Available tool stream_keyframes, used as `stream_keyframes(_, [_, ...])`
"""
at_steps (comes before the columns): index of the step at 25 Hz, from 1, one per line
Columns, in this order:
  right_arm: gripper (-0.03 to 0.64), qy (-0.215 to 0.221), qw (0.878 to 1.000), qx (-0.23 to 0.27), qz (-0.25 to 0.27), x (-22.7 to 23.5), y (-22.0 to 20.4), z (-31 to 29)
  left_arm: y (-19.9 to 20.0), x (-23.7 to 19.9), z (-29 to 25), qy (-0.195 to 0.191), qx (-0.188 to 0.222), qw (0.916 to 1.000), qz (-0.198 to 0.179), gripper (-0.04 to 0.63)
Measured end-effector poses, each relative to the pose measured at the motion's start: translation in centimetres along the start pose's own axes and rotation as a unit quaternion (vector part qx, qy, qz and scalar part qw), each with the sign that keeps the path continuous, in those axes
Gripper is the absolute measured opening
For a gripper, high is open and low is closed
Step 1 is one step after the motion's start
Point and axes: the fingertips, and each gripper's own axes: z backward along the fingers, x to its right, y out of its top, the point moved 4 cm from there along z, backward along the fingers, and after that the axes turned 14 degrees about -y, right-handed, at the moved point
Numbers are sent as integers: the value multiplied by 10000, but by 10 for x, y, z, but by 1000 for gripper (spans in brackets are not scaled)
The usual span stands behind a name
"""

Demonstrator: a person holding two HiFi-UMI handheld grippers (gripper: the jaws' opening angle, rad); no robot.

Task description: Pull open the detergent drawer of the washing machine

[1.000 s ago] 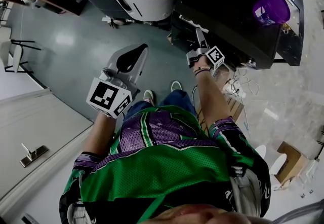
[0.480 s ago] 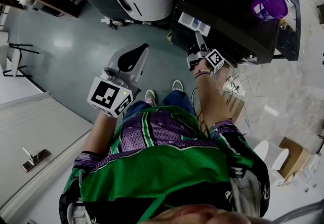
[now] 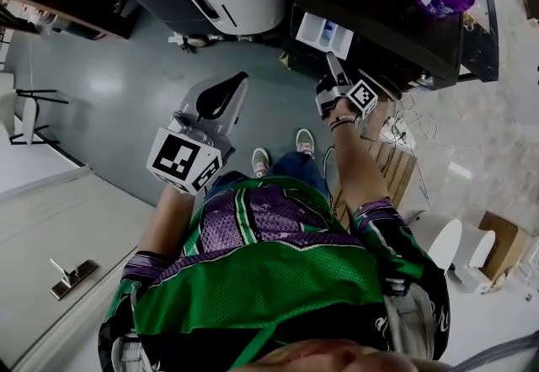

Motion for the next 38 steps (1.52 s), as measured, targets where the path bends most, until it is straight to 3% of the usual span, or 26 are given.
stream_keyframes(23, [462, -137, 9997, 191, -45, 11, -34, 32, -14, 2, 53, -481, 14, 9987, -139, 17])
stream_keyframes(33, [462, -768, 9937, 43, 810, -1, -60, 63, -13, 4, 71, -477, 287, 9984, -65, 17])
stream_keyframes(38, [462, -878, 9882, -59, 1253, -19, -61, 86, -12, 5, 77, -503, 413, 9979, 29, 17])
